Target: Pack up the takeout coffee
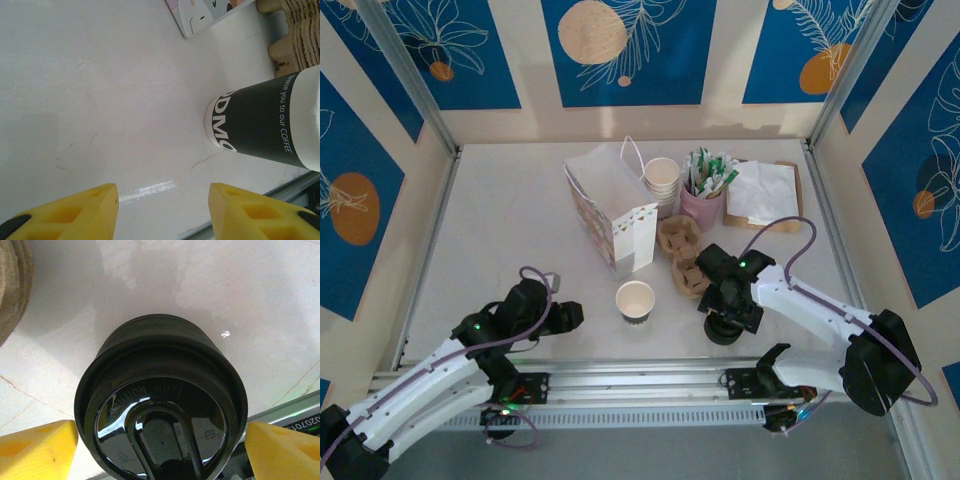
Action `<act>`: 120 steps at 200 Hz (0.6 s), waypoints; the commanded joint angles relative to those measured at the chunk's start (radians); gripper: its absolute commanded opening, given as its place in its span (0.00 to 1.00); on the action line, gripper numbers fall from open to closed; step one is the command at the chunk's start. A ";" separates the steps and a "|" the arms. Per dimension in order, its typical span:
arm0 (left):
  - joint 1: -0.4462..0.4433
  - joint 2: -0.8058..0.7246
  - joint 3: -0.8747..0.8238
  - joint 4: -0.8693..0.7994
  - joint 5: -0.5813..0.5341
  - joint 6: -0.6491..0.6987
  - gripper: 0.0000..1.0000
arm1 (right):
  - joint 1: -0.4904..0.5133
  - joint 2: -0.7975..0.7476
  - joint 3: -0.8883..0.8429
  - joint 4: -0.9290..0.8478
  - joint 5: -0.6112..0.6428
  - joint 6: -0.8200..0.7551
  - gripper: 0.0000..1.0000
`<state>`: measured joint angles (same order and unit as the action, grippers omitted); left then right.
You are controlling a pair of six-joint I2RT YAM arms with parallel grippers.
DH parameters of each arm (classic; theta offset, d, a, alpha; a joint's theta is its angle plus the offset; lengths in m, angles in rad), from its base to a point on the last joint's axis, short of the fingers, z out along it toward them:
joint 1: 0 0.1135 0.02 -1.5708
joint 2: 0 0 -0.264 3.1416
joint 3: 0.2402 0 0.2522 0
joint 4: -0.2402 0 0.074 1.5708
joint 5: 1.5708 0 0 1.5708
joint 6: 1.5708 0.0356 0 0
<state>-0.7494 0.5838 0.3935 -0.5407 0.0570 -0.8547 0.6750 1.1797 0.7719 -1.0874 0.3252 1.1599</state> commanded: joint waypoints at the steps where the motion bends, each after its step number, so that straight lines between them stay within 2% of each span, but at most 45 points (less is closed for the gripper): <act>1: -0.008 -0.010 -0.005 -0.015 -0.013 0.011 0.51 | 0.009 0.009 0.004 -0.012 0.005 0.006 0.83; 24: -0.008 -0.013 -0.007 -0.015 -0.013 0.009 0.51 | 0.012 0.015 0.009 -0.027 0.018 0.012 0.79; 120: -0.008 -0.019 -0.004 -0.022 -0.008 0.006 0.51 | 0.014 -0.010 0.016 -0.033 0.020 0.020 0.75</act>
<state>-0.7494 0.5747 0.3935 -0.5411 0.0574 -0.8551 0.6815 1.1877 0.7719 -1.0889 0.3332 1.1603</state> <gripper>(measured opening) 0.508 0.749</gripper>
